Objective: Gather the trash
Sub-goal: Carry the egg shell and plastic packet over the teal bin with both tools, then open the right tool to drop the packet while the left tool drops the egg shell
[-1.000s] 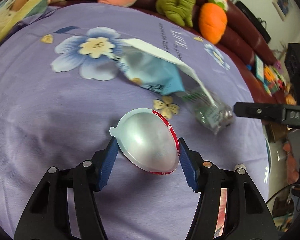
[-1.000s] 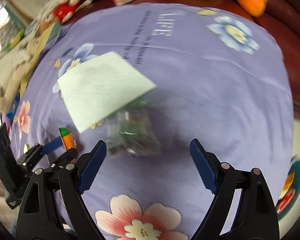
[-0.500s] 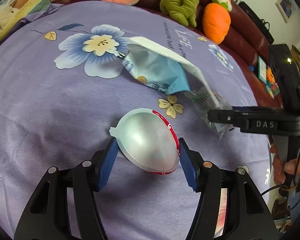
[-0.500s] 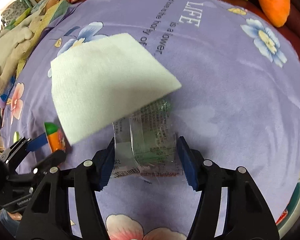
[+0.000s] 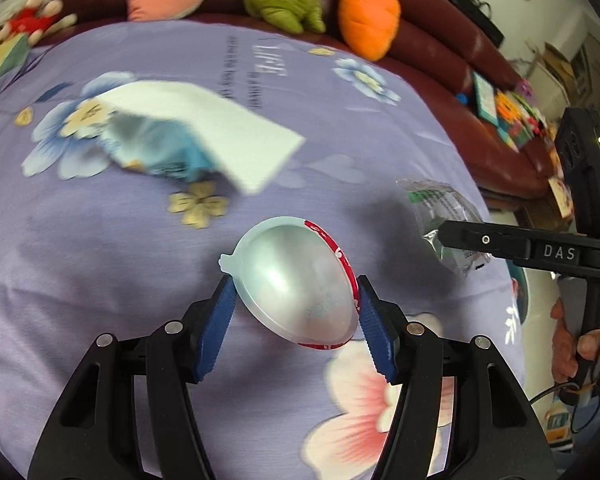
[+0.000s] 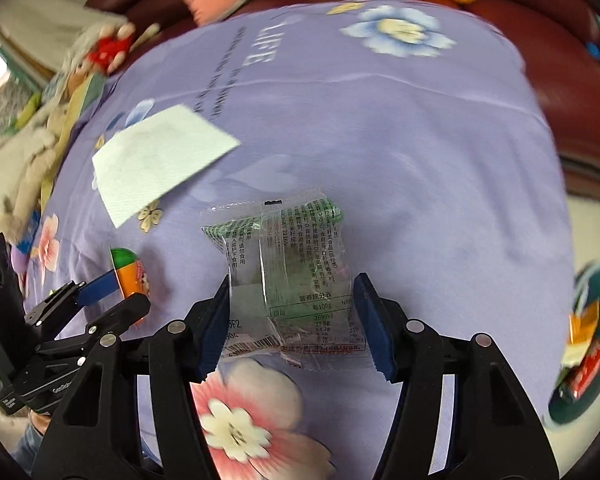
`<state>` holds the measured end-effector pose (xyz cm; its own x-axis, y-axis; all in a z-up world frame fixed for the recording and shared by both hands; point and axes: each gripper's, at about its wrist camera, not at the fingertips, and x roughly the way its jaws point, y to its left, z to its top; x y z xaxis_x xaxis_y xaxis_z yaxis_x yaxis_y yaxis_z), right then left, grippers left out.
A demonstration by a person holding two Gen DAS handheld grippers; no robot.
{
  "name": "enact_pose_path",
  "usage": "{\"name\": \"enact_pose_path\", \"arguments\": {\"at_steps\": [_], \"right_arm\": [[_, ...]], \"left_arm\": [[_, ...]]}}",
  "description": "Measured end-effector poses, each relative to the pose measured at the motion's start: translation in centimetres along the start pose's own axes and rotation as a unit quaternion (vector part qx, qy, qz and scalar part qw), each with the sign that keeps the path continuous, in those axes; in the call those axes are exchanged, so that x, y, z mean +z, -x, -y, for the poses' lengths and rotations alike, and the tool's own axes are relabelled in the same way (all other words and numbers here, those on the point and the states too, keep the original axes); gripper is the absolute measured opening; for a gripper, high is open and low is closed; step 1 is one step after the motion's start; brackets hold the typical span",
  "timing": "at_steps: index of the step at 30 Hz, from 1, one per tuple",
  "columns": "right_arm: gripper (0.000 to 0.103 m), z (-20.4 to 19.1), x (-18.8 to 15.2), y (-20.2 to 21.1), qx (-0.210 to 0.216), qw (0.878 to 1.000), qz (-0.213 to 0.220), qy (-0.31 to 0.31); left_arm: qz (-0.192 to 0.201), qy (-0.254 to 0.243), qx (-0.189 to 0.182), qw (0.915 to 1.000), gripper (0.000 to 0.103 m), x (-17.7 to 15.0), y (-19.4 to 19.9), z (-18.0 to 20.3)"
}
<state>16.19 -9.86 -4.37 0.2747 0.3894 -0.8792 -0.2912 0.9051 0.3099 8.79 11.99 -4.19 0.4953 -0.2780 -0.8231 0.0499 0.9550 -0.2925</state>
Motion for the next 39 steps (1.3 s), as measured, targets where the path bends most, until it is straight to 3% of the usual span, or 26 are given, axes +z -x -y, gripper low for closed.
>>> {"name": "enact_pose_path", "arguments": {"at_steps": [6,13,21,28,39], "right_arm": [[0.057,4.9,-2.5,3.6,-0.004,0.998,0.034,-0.048],[0.057,11.9,-6.4,9.3,-0.005,0.988,0.091,-0.123],[0.057,22.5,-13.2,15.7,-0.045,0.959,0.15,-0.235],[0.057,27.9,-16.3,15.0,-0.042,0.946,0.144,-0.287],[0.06,32.2,-17.0,11.2,-0.067,0.941,0.132,-0.303]], "left_arm": [[-0.004,-0.045,-0.017,0.9988,0.062,0.5,-0.7,5.3],[-0.014,-0.106,-0.049,0.993,0.062,0.8,-1.8,12.7],[-0.027,-0.186,-0.084,0.9785,0.062,1.0,-3.8,22.5],[-0.049,-0.23,-0.088,0.968,0.062,0.5,-6.4,28.9],[-0.078,-0.251,-0.077,0.9617,0.062,0.4,-10.1,33.6]]}}
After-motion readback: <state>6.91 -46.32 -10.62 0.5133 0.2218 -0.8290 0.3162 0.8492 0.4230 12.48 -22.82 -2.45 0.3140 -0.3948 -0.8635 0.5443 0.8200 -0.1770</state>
